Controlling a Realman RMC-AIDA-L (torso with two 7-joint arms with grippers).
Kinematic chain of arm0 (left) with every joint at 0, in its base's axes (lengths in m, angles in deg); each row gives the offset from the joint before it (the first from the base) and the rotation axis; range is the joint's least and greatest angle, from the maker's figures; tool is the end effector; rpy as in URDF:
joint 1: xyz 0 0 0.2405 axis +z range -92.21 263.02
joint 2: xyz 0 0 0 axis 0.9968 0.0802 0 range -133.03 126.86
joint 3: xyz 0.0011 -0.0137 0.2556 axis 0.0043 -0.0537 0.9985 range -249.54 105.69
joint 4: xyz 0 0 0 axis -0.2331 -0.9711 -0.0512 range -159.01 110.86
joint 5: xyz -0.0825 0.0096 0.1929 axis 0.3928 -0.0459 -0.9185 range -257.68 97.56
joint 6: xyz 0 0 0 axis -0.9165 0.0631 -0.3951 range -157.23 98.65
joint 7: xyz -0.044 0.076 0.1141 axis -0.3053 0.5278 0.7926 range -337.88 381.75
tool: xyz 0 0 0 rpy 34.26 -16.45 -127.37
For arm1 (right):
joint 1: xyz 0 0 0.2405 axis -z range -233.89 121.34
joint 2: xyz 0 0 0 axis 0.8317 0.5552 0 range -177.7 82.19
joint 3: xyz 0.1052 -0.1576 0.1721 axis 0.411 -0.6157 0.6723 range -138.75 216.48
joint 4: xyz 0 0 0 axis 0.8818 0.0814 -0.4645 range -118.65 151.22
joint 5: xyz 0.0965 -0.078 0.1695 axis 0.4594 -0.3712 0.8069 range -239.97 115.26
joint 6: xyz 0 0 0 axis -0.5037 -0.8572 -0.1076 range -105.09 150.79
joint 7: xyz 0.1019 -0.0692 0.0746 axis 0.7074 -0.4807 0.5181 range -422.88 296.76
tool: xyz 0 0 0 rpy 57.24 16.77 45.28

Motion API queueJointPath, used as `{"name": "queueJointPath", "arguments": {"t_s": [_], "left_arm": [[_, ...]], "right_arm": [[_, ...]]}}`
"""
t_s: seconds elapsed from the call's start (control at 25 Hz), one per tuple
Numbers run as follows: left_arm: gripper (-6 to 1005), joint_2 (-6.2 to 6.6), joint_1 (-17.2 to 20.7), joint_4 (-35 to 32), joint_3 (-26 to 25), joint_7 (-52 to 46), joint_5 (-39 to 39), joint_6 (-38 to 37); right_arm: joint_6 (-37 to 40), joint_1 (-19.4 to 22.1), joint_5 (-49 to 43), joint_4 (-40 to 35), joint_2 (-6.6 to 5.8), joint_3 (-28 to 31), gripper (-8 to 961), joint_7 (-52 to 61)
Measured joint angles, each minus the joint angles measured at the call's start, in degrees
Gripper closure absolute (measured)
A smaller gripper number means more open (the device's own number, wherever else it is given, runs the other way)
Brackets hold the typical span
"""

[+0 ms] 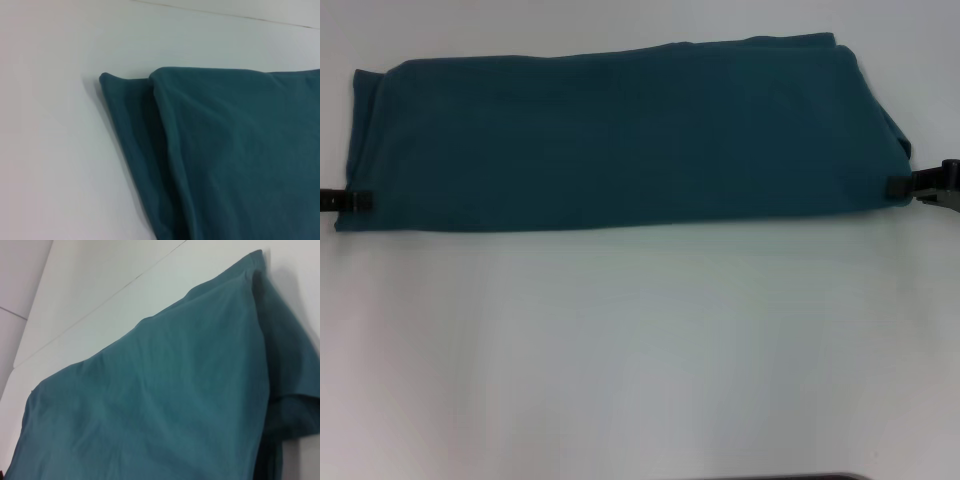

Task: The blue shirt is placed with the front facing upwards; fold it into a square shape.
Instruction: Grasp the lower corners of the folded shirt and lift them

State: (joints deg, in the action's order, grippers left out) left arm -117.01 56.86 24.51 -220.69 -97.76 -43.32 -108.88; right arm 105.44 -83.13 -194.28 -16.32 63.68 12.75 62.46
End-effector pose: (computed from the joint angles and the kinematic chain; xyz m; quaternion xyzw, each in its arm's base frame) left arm -0.3548 0.3356 0.0784 -0.8086 -0.5296 -0.0421 0.2529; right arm 0.3609 0.3108 0.0500 -0.7171 0.6528 0.1873 0.1564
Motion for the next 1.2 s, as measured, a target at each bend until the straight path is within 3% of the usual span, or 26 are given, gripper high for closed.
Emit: {"name": "queueJointPath", "arguments": {"t_s": [0.2, 0.72, 0.92, 1.16, 1.2], "left_arm": [[309, 0.0, -0.02, -0.62, 0.23, 0.06, -0.39, 0.09], [322, -0.28, -0.46, -0.67, 3.31, 0.1, -0.76, -0.58], [350, -1.03, -0.39, 0.71, 3.25, -0.53, -0.8, 0.88], [383, -0.8, -0.54, 0.34, 3.55, -1.15, -1.11, 1.61], [429, -0.78, -0.54, 0.23, 3.56, -1.14, -1.2, 1.63]], "right_arm": [[0.05, -0.07, -0.04, 0.0, -0.07, 0.02, 901, 0.05], [0.12, -0.29, -0.07, 0.0, -0.09, 0.01, 899, 0.04], [0.12, -0.3, -0.04, 0.0, -0.06, 0.02, 898, 0.05], [0.17, -0.3, 0.0, 0.0, 0.0, 0.11, 898, 0.06], [0.18, -0.3, 0.0, 0.0, 0.0, 0.11, 897, 0.06]]}}
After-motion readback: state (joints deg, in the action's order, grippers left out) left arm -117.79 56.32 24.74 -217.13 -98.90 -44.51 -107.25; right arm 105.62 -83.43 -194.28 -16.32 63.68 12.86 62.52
